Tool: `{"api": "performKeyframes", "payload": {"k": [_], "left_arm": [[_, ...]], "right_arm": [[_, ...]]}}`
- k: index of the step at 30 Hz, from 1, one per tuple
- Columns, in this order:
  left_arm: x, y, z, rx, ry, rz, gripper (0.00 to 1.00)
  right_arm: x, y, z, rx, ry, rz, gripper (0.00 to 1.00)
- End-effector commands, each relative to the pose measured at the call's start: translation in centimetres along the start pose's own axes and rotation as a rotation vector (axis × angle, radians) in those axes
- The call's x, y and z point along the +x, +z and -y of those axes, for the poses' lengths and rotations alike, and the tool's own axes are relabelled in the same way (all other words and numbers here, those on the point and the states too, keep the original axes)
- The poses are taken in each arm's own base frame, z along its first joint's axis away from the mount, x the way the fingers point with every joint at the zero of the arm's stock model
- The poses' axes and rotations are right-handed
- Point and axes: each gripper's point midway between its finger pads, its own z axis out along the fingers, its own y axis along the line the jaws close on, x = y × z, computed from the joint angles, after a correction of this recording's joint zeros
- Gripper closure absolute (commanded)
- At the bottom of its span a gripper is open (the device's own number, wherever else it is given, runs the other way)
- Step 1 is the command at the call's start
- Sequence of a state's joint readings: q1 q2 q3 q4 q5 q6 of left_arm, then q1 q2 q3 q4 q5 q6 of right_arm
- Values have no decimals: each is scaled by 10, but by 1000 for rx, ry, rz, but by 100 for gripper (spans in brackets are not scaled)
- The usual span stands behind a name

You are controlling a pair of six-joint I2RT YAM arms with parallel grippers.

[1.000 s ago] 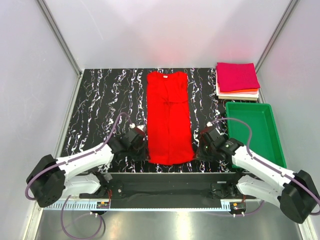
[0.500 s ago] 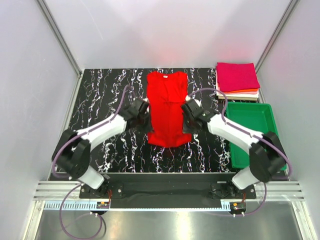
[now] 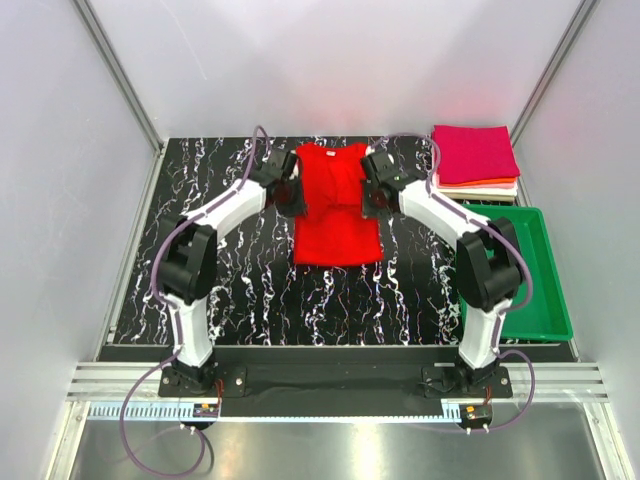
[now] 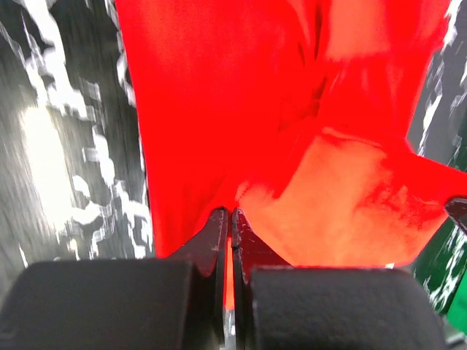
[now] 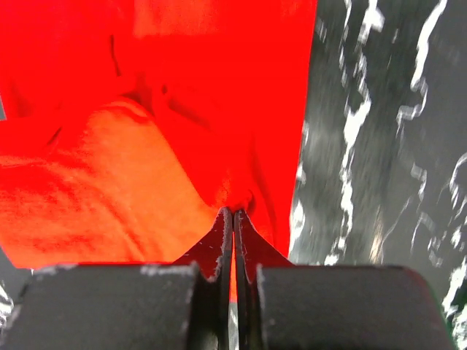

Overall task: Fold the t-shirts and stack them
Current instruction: Fold the tshirt

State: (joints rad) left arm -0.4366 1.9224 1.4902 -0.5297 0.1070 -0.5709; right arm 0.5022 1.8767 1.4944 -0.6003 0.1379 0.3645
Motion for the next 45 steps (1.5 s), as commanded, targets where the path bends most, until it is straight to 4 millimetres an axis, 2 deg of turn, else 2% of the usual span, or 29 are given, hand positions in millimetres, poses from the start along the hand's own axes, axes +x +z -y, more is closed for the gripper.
{"api": "performKeyframes", "payload": {"k": [1, 3, 4, 7, 12, 15, 18, 25, 26, 27, 29, 30, 31, 32, 33, 34, 35, 37, 38, 39, 41, 44, 45], "left_arm": [[-37, 3, 4, 17, 19, 50, 100], [-51, 4, 1, 11, 12, 75, 100], [-53, 8, -2, 6, 11, 75, 100], [-63, 13, -7, 8, -2, 78, 100], [-79, 15, -18, -16, -22, 112, 100], [-84, 23, -18, -11, -18, 113, 100], [-90, 30, -17, -1, -22, 115, 100], [-97, 48, -31, -25, -62, 111, 100], [-102, 48, -31, -24, -64, 119, 97], [-102, 52, -33, -27, -62, 116, 88], [-114, 51, -34, -36, -50, 145, 81], [-116, 51, -36, -41, -50, 150, 70], [-120, 49, -37, -42, -46, 159, 66], [-126, 46, -36, -45, -40, 175, 62], [-132, 37, -34, -45, -34, 196, 60], [-134, 31, -33, -47, -24, 208, 58], [-129, 29, -32, -41, -17, 199, 58], [-129, 18, -21, -13, 11, 217, 59], [-118, 22, -17, 19, 19, 186, 60], [-115, 20, -10, 51, 26, 179, 61], [-105, 24, -3, 100, 31, 154, 65], [-98, 32, 3, 136, 51, 141, 67], [-96, 41, 0, 132, 52, 127, 67]], "right_arm": [[-38, 5, 0, -9, -20, 56, 100], [-42, 11, 3, -3, -26, 49, 100], [-52, 10, 3, -3, -22, 66, 100], [-61, 17, 11, -2, -6, 67, 100], [-67, 28, 19, 1, -7, 59, 100], [-78, 32, 17, -7, -19, 76, 100], [-81, 40, 18, -8, -16, 71, 100], [-91, 62, 26, 24, -24, 76, 98], [-93, 64, 27, 30, -27, 81, 96], [-96, 68, 30, 47, -25, 87, 94], [-100, 76, 36, 69, -24, 88, 84], [-113, 72, 35, 67, -19, 117, 81], [-114, 71, 39, 80, -12, 107, 77], [-116, 69, 44, 103, -10, 106, 66], [-124, 63, 43, 111, -8, 119, 64], [-118, 61, 46, 123, -6, 93, 62], [-121, 52, 43, 104, -2, 100, 62], [-110, 49, 39, 72, 9, 70, 64], [-107, 45, 30, 27, 14, 58, 66], [-100, 48, 28, 7, 22, 36, 73], [-94, 51, 17, -54, 26, 19, 77], [-87, 62, 12, -84, 35, -10, 79], [-88, 65, 11, -85, 37, -8, 79]]}}
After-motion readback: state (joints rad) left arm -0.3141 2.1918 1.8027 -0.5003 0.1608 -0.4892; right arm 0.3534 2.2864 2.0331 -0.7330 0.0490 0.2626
